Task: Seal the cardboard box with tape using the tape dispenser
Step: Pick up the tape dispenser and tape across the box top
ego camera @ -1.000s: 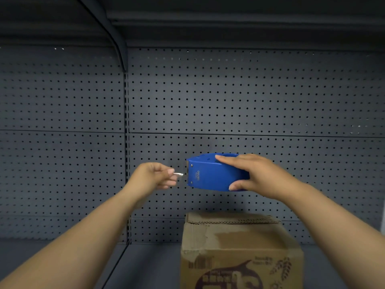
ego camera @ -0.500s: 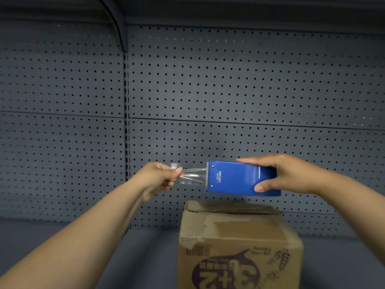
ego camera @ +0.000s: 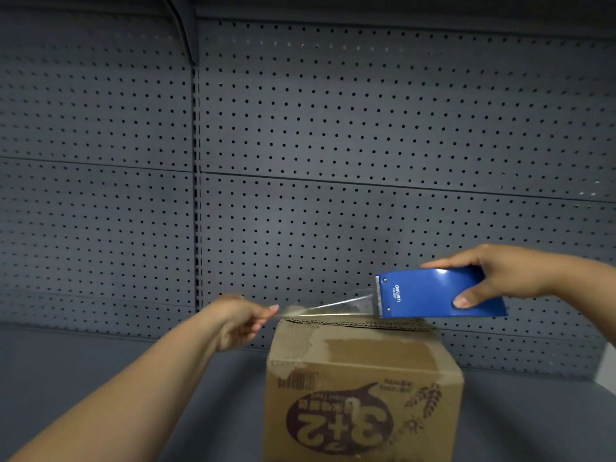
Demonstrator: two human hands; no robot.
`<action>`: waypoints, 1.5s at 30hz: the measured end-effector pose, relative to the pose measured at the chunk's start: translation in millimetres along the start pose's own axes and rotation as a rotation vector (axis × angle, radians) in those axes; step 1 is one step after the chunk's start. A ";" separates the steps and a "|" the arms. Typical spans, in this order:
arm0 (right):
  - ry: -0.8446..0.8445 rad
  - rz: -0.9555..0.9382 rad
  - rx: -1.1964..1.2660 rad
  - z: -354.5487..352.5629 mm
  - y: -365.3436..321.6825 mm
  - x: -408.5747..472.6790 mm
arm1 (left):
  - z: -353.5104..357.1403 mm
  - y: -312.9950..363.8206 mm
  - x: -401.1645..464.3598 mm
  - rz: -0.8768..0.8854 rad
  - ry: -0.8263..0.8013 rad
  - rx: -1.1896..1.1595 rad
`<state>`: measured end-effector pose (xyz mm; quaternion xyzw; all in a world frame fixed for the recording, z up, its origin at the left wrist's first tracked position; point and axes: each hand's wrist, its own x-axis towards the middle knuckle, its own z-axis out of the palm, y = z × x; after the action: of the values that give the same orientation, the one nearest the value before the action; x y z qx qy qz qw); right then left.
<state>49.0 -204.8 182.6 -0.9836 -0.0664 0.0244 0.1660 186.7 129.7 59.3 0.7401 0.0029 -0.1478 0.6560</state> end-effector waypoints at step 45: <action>-0.058 0.023 -0.021 21.3 25.3 18.6 | 33.3 27.1 -0.9 0.224 0.250 1.215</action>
<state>68.9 -219.0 153.6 -0.9849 -0.0604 0.0539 0.1532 184.0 93.7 82.7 0.9882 -0.0826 0.0344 0.1246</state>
